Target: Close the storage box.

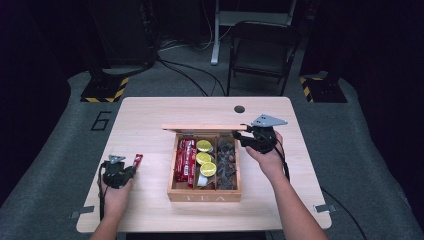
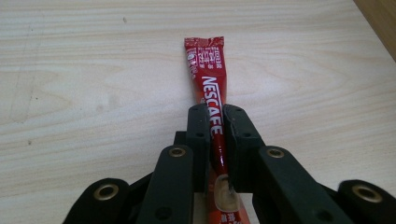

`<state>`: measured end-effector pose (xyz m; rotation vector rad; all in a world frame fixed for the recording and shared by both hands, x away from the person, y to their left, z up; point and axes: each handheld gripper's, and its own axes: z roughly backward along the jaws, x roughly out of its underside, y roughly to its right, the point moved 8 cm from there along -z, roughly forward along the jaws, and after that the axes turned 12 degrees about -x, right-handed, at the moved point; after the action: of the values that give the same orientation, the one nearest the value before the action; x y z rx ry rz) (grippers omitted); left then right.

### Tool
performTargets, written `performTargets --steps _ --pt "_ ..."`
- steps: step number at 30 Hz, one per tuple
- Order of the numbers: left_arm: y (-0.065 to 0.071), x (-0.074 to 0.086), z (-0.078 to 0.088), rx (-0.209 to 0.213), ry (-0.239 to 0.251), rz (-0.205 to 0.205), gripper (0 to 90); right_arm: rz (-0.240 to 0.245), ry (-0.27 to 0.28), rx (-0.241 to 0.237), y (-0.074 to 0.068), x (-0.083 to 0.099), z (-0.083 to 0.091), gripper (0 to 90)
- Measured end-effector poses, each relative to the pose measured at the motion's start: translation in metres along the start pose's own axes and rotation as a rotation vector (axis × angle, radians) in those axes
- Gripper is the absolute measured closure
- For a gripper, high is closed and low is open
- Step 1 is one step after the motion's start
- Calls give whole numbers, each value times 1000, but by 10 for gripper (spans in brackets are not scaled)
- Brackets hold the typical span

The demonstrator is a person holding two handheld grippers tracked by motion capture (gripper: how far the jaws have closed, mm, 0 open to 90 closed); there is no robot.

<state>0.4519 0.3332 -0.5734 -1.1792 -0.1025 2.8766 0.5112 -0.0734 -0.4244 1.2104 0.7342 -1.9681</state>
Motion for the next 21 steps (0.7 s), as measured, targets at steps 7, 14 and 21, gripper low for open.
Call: performTargets --steps 7,14,21 --pt "-1 1 0 6 -8 12 768 0 1 0 0 0 0 541" --pt "-2 1 0 2 -6 24 708 0 -1 1 0 0 0 542" --pt "-3 0 0 17 -2 60 517 0 -1 1 0 0 0 541"
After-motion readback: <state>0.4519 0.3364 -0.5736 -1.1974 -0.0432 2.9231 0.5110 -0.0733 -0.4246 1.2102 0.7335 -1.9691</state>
